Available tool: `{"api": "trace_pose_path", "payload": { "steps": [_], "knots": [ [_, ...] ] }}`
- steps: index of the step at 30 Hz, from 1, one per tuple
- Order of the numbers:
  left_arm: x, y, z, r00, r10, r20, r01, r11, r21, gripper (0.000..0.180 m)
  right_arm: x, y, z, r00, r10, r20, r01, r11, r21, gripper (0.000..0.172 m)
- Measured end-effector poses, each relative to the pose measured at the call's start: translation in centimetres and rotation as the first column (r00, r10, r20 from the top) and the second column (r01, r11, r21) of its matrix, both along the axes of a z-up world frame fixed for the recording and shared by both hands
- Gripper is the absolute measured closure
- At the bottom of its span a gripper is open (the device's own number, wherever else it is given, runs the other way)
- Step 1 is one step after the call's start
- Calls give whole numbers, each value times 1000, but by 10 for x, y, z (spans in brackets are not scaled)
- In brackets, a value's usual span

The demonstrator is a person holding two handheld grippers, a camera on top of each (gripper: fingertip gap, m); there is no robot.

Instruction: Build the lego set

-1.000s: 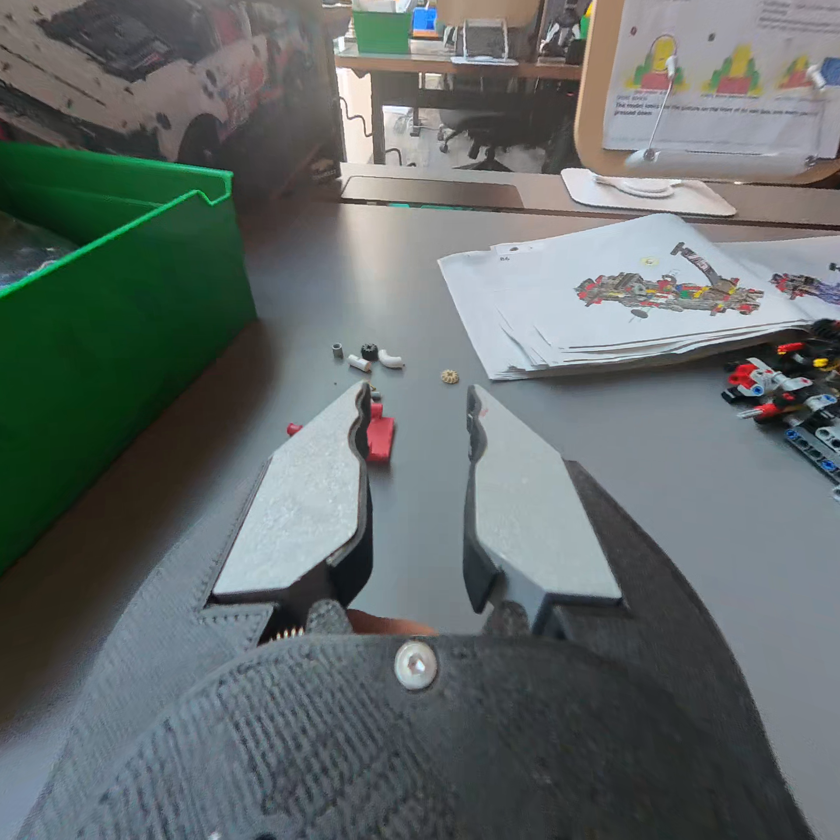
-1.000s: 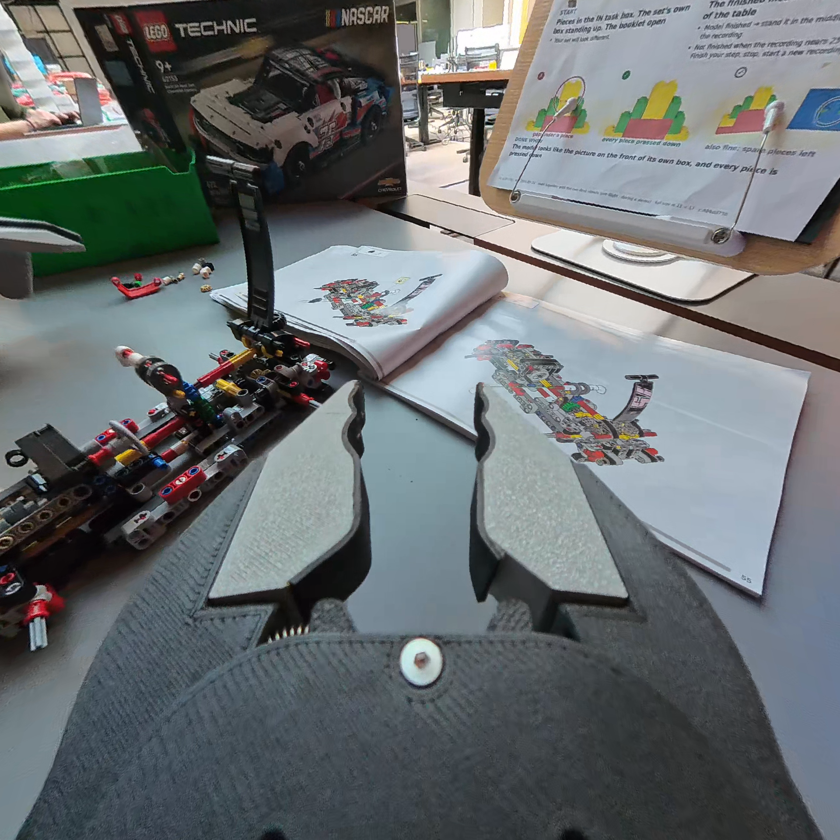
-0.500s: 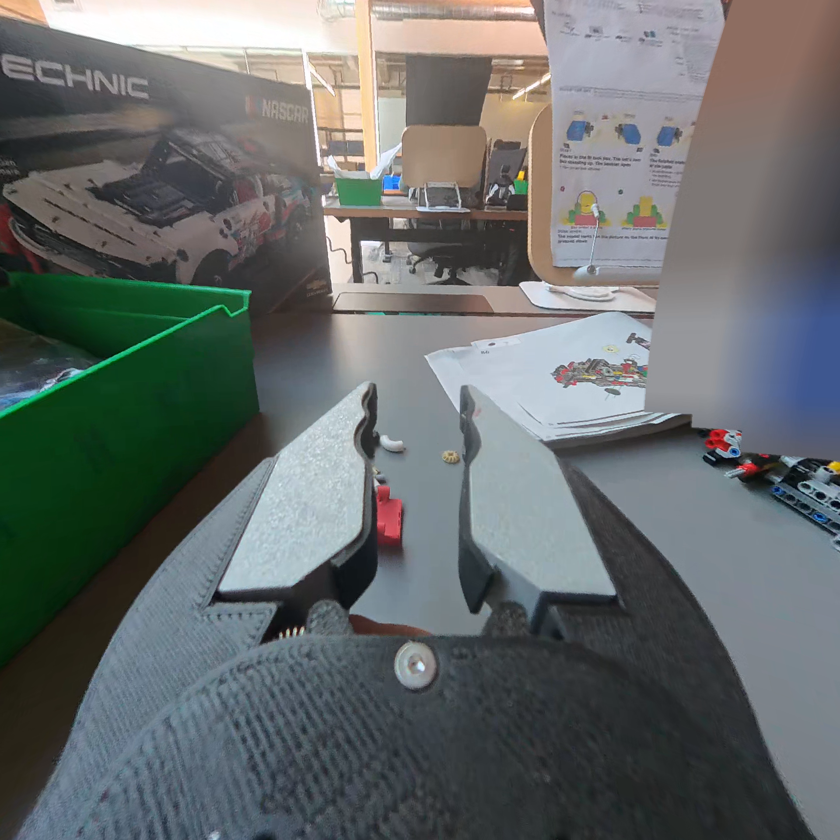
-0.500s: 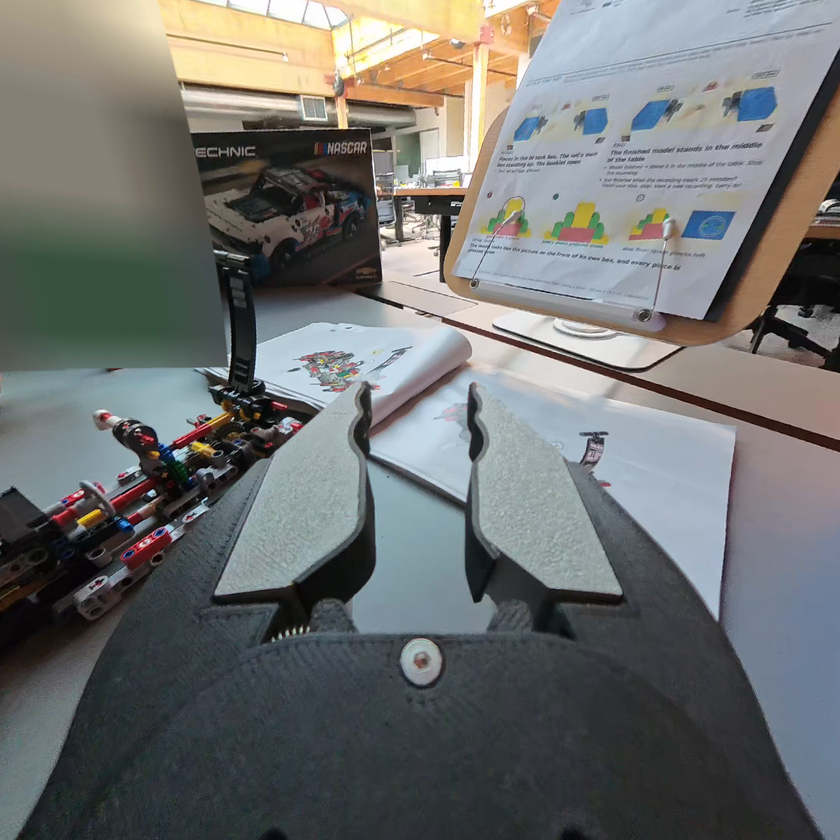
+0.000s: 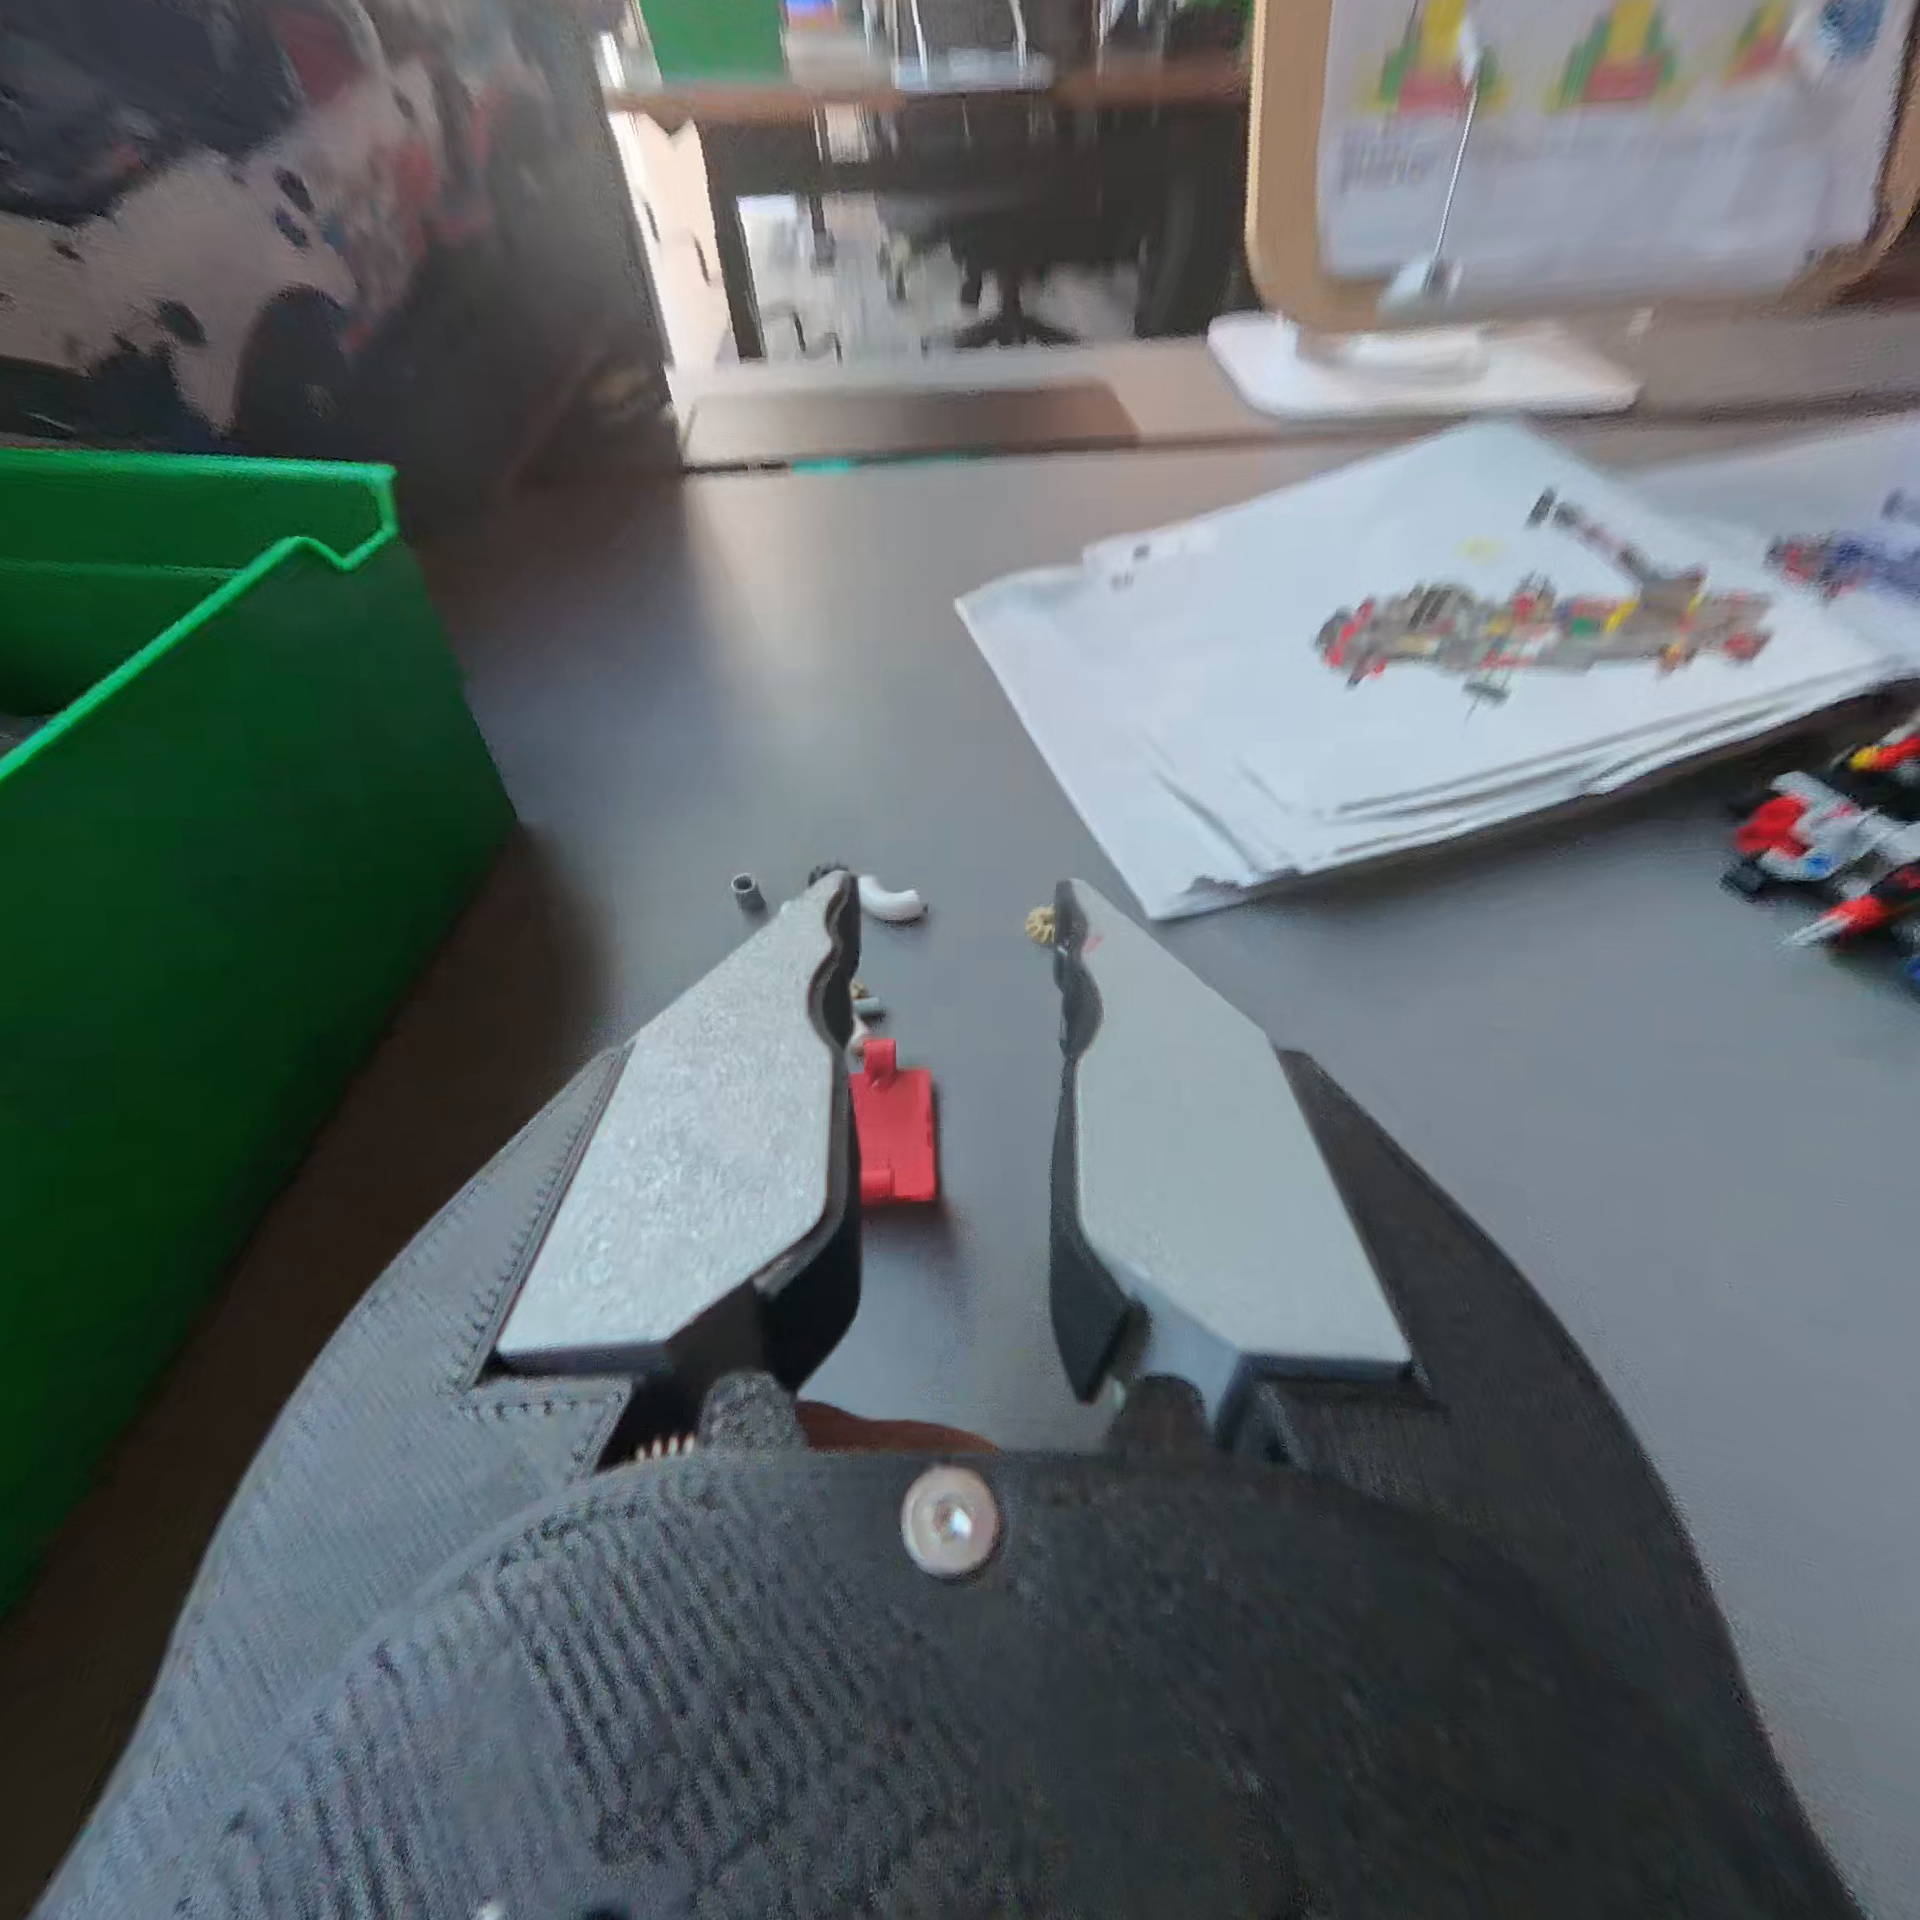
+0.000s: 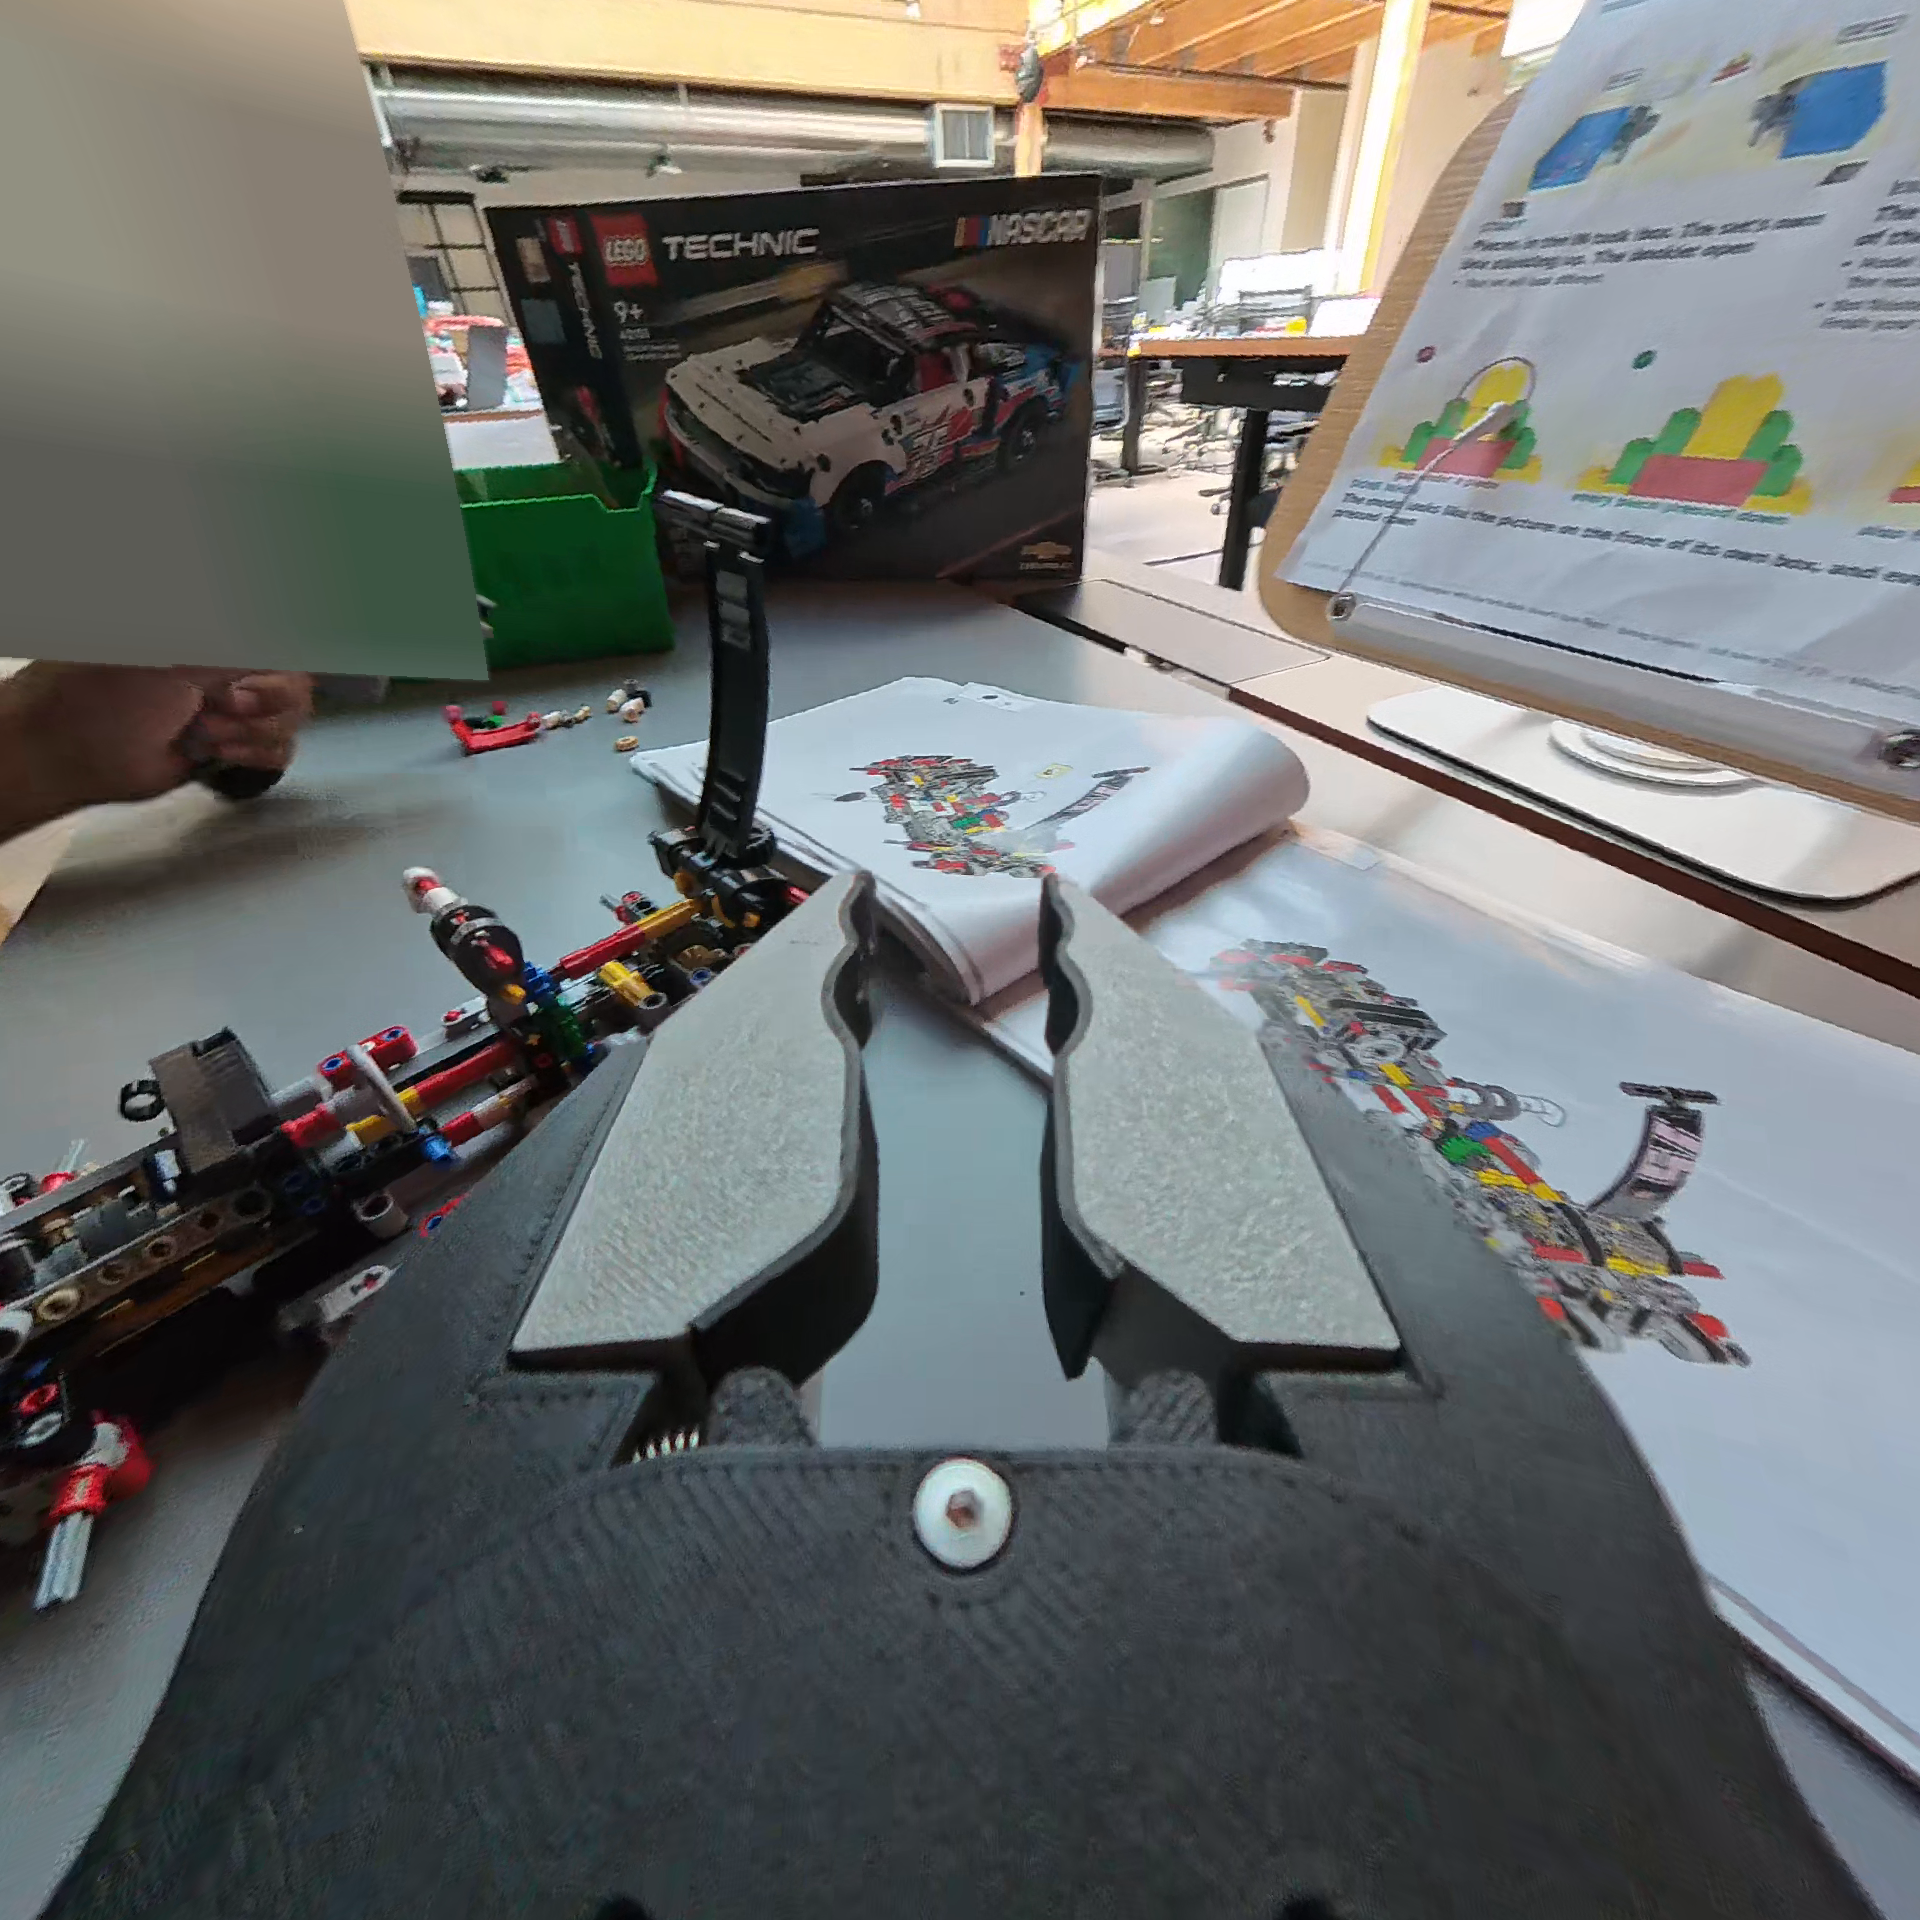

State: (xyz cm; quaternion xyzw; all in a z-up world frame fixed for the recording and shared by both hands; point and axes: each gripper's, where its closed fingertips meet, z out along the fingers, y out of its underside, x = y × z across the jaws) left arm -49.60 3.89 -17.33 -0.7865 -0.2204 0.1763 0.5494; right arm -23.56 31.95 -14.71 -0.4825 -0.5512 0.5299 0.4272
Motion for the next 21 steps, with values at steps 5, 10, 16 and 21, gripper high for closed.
{"api": "trace_pose_path", "payload": {
  "steps": [5, 10, 16, 21],
  "knots": [
    [-15, 18, -13, 990, -137, 36, 141, 937, -319, 158, -1, -16, -1, 998, 64, 10, -64, 998, -4, 142],
    [-25, 28, -40, 952, -208, 224, 298, 794, -530, 156, 1, -15, 0, 997, 76, 8, -76, 996, -51, 144],
    [-39, 28, -58, 943, -206, 261, 328, 711, -622, 152, 5, -9, 3, 998, 61, -4, -61, 996, -68, 146],
    [-44, 31, -63, 939, -224, 262, 343, 689, -639, 156, 4, -4, 3, 998, 57, -6, -57, 994, -92, 146]
  ]
}}
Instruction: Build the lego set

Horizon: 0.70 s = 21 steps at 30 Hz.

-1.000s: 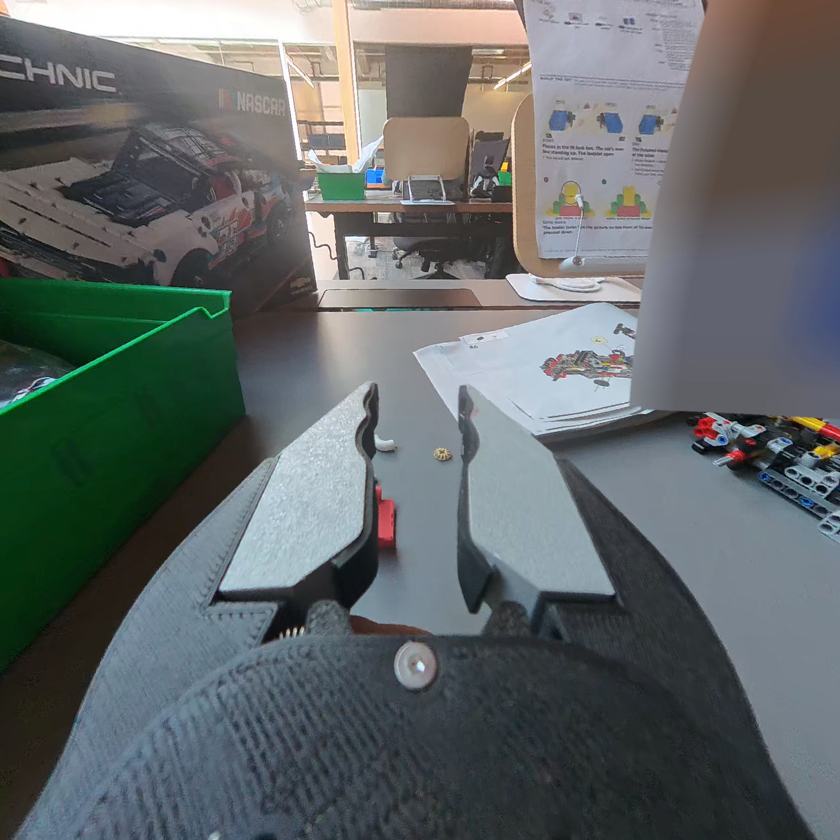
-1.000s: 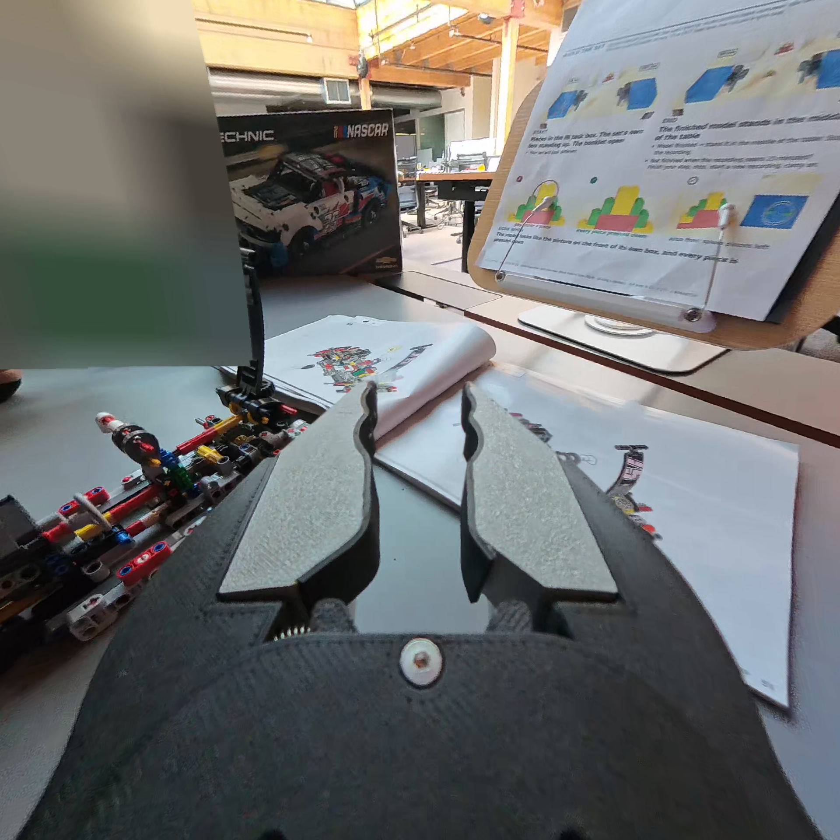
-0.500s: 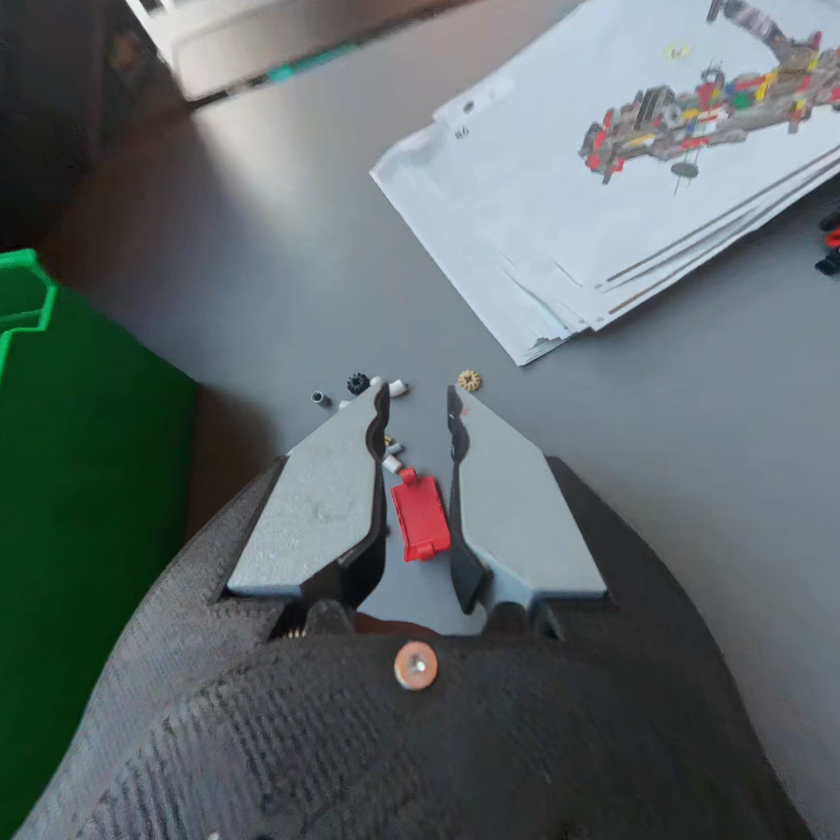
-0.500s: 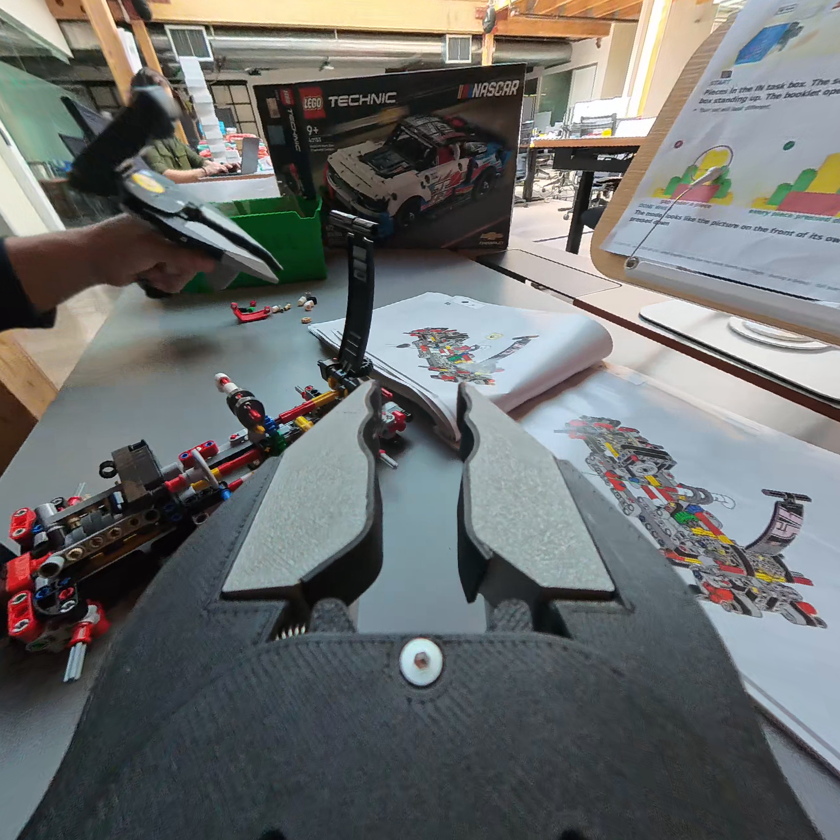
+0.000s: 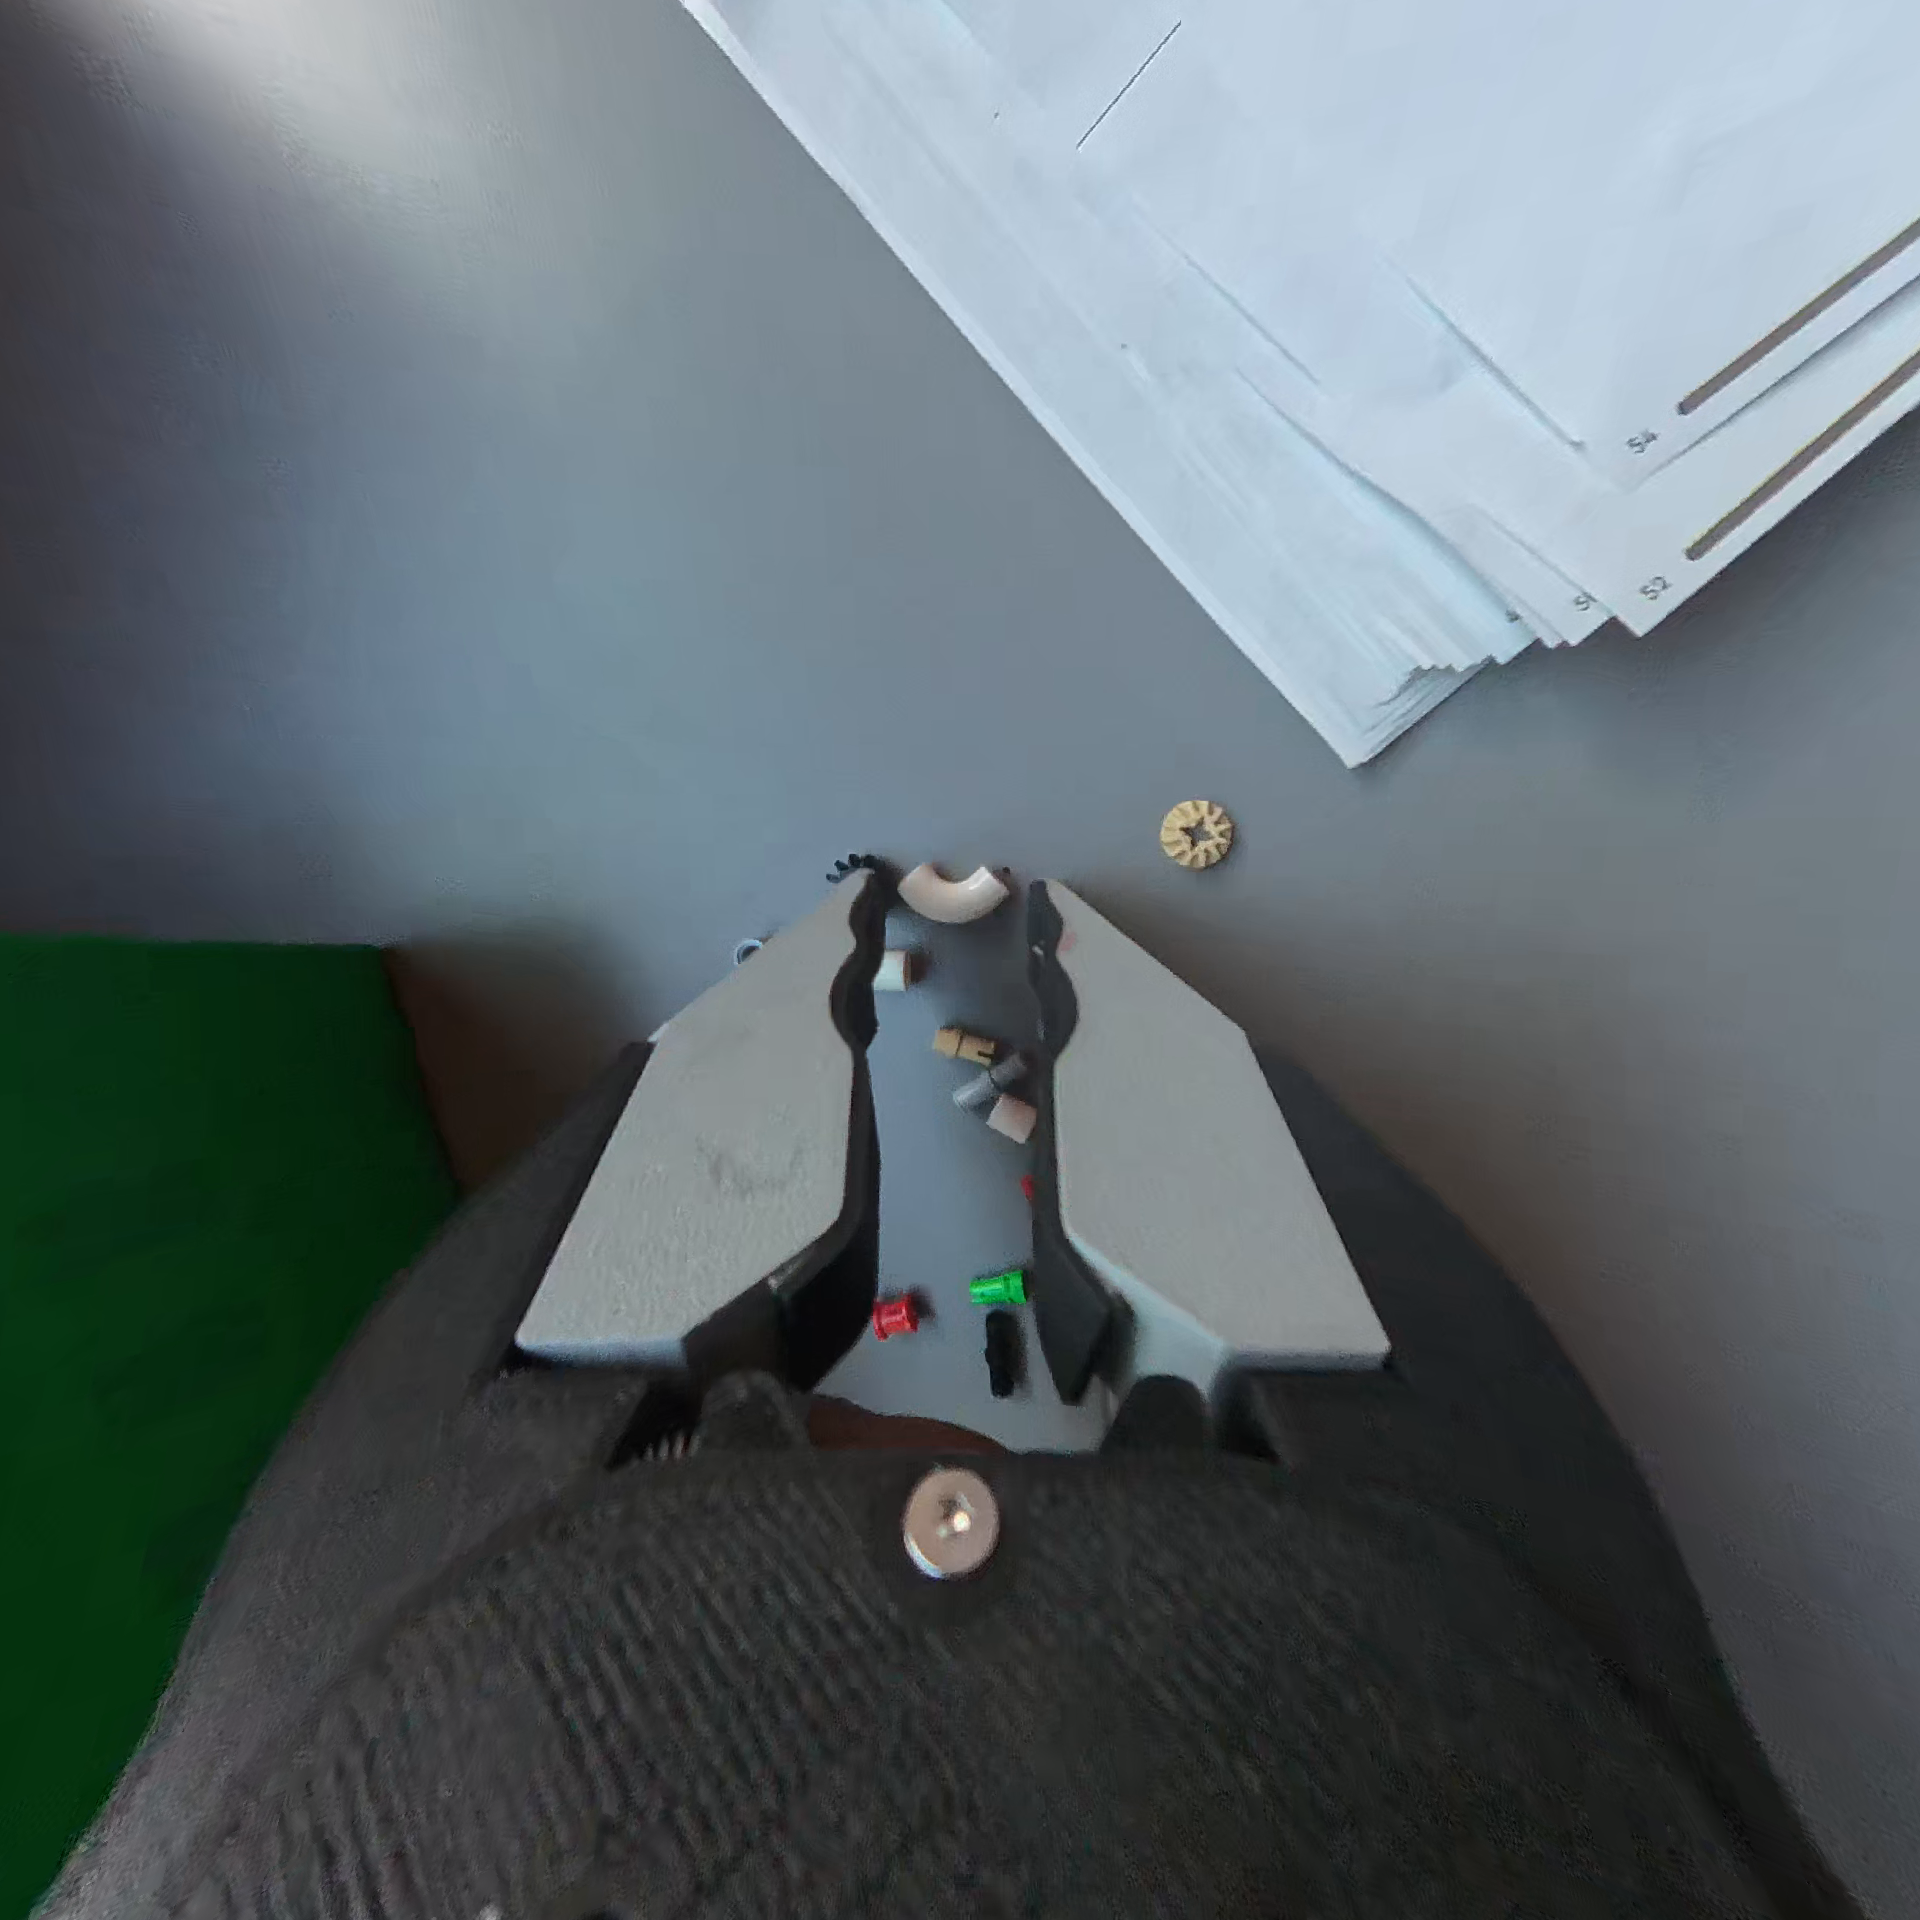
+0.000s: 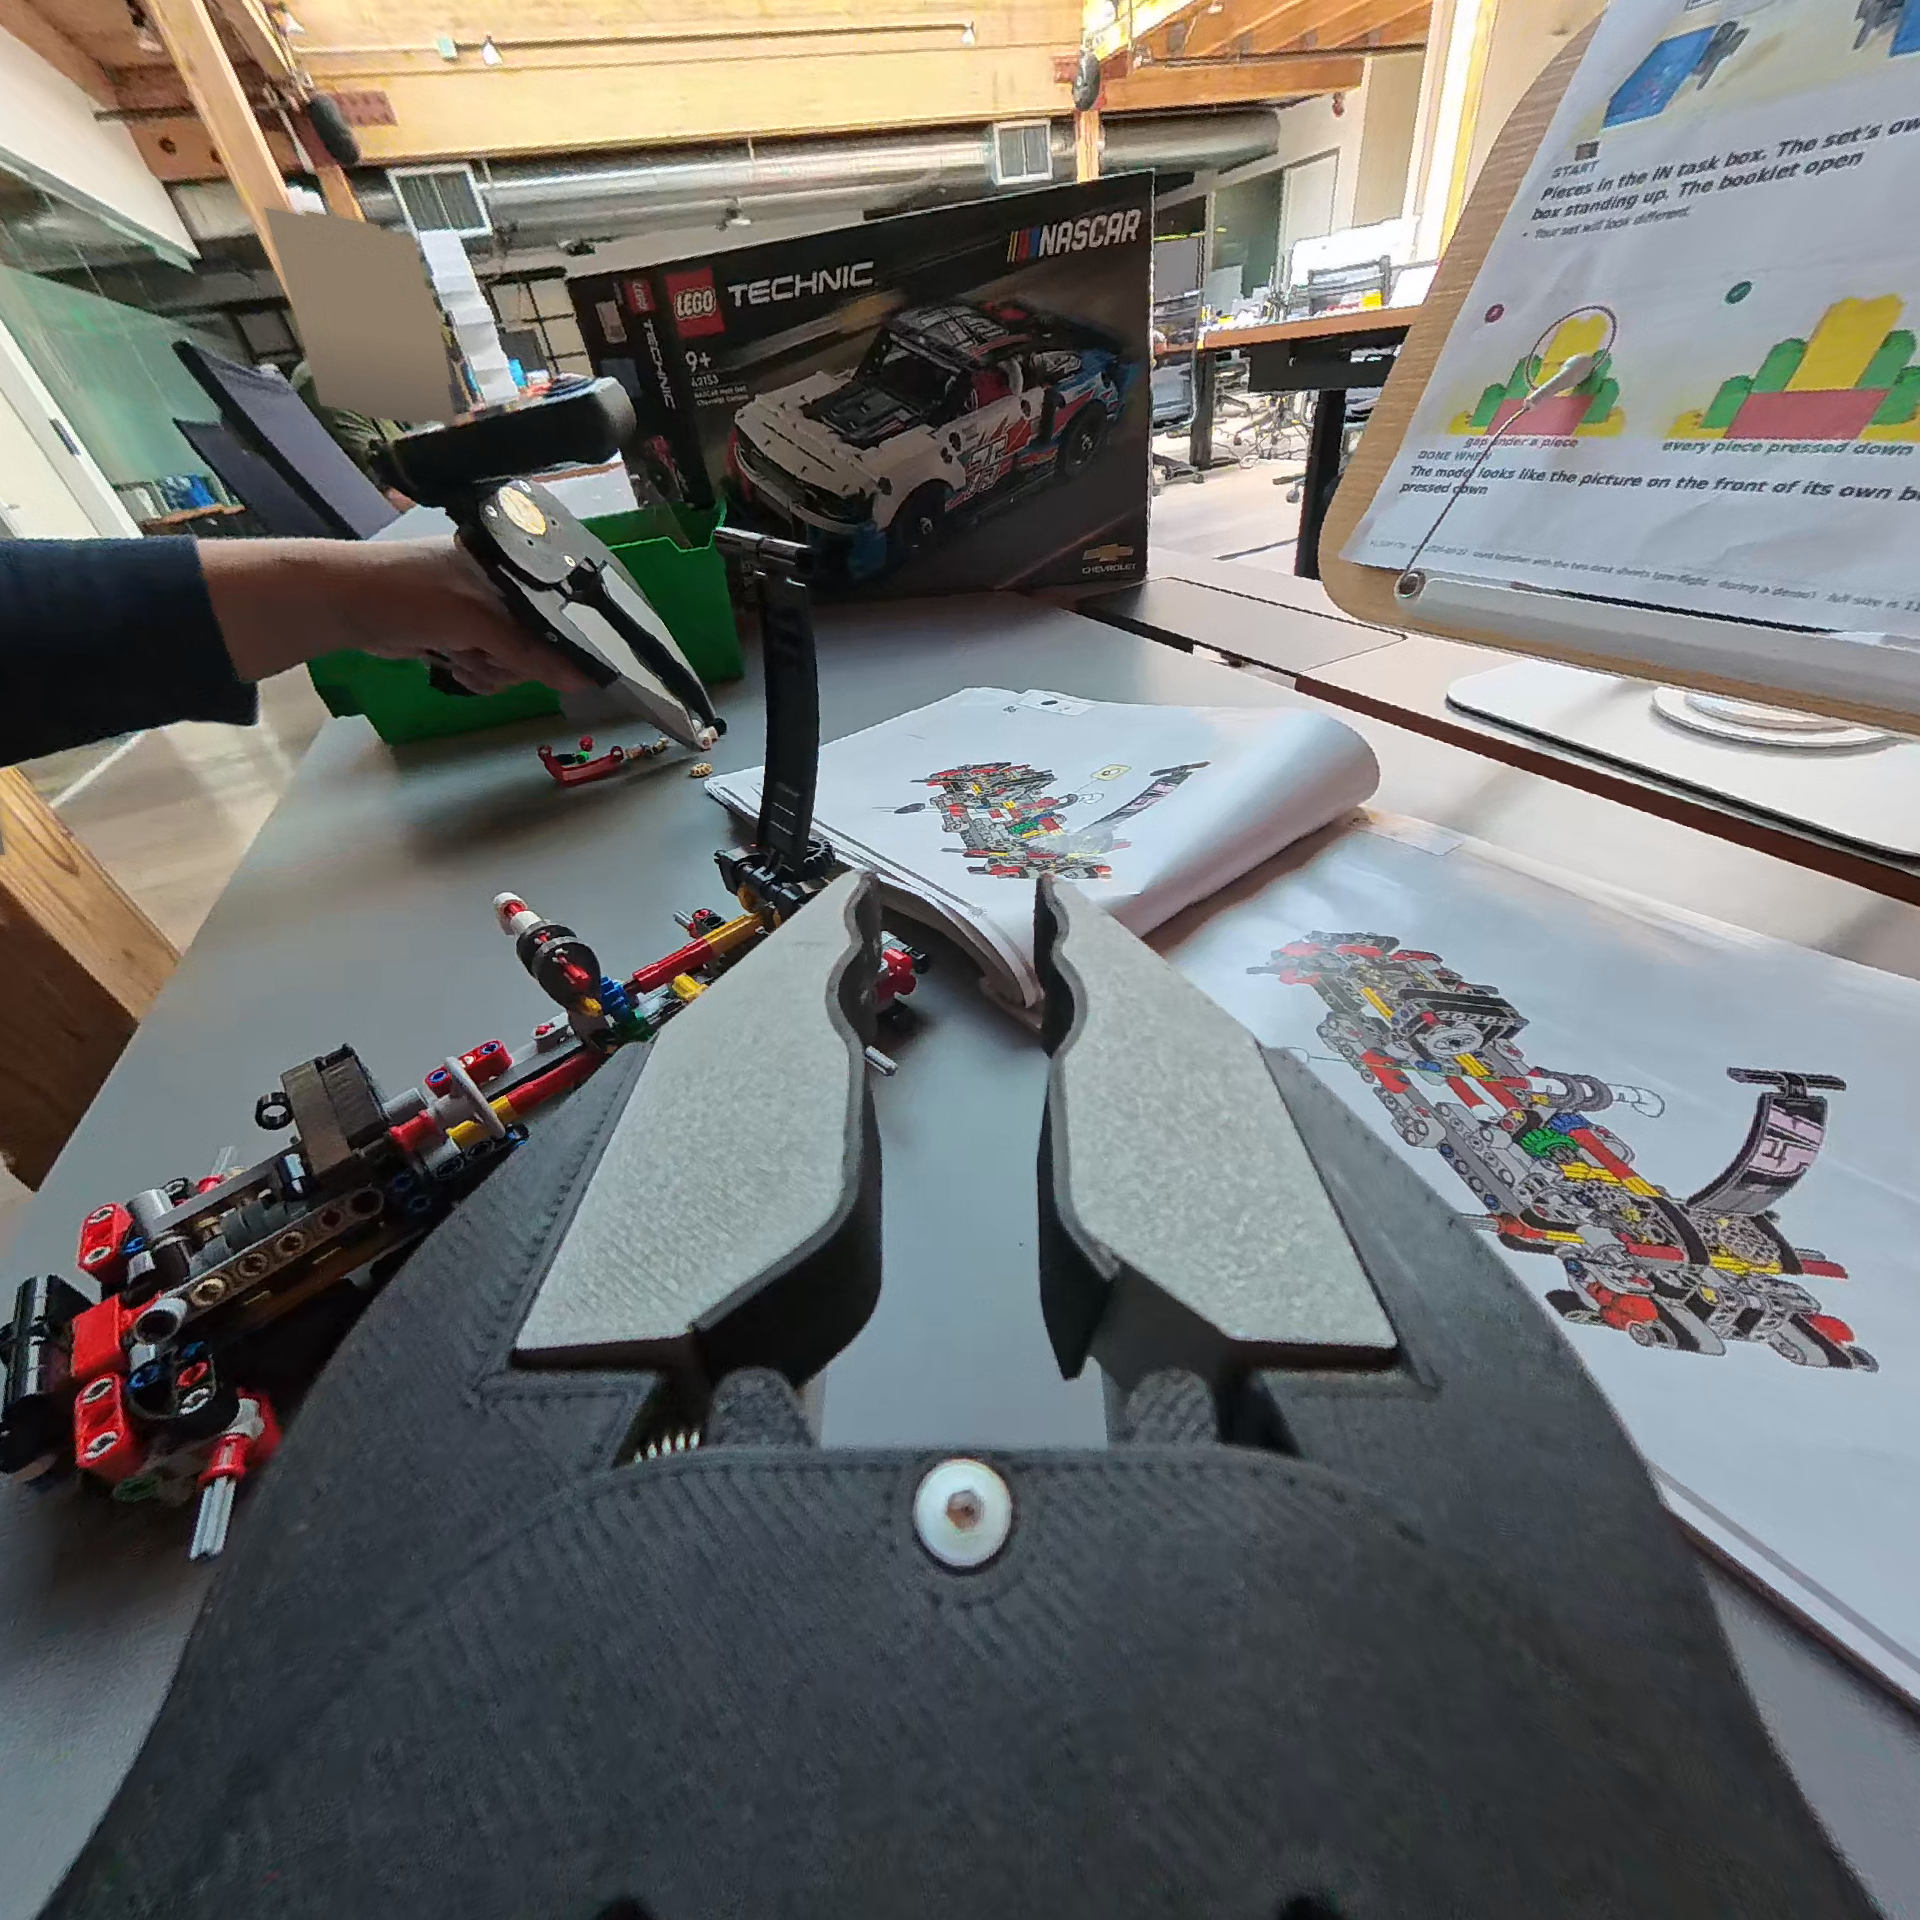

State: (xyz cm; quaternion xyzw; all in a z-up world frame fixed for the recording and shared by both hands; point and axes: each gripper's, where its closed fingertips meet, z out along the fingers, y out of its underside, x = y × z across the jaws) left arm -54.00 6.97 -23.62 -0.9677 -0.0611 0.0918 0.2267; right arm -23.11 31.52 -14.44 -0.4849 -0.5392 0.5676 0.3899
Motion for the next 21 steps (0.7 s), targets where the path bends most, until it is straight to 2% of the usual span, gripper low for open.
{"api": "trace_pose_path", "payload": {
  "steps": [6, 9, 12, 15, 21],
  "knots": [
    [-3, 2, 0, 999, -31, 26, 31, 1000, -3, 157, -1, 2, 0, 1000, -3, 1, 3, 1000, -14, 147],
    [-2, -2, 2, 999, -54, -7, 54, 998, -16, 153, 0, 2, 1, 1000, -6, -4, 6, 1000, -15, 147],
    [2, -2, 4, 996, -88, -18, 88, 996, -15, 158, -1, 3, 0, 1000, -4, -1, 4, 1000, -26, 148],
    [0, -5, -4, 996, -89, -3, 89, 995, -51, 158, 0, 5, 2, 1000, -10, -13, 9, 1000, -25, 153],
    [-1, 2, -5, 996, -84, 28, 84, 996, -18, 159, 2, 8, 3, 1000, -21, -22, 20, 1000, -24, 154]
  ]
}}
